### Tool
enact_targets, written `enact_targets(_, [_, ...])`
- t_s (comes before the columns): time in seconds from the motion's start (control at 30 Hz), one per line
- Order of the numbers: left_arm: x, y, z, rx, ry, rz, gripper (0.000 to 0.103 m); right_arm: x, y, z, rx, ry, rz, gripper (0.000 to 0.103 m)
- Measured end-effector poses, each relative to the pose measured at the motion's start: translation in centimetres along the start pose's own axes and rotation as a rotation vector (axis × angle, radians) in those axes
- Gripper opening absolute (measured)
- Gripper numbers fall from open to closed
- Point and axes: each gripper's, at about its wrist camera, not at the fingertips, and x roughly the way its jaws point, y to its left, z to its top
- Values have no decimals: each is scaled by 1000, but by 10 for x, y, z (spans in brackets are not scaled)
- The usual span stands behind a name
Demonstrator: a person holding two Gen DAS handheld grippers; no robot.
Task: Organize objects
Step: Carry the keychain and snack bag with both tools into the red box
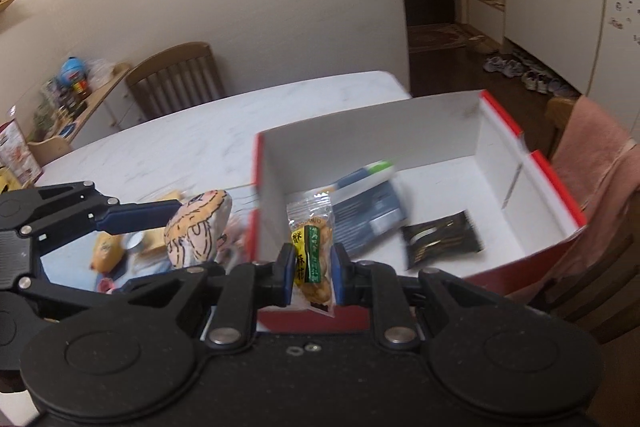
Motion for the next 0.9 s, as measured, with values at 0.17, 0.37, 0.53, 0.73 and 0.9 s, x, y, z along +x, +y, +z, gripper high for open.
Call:
enact_targets(0.17, [26, -6, 22, 20, 9, -8, 51, 7, -25, 15, 11, -5, -27, 18])
enact_targets(0.37, [65, -8, 37, 24, 72, -15, 51, 23, -51, 29, 23, 16, -40, 18])
enact_targets(0.53, [99, -6, 41, 33, 164, -36, 51, 42, -72, 35, 41, 44, -55, 18])
enact_targets(0.73, [136, -9, 43, 51, 273, -49, 51, 70, -91, 39, 55, 92, -71, 18])
enact_targets(0.9, [161, -9, 37, 55, 383, -74, 51, 93, -100, 40, 55, 139, -82, 18])
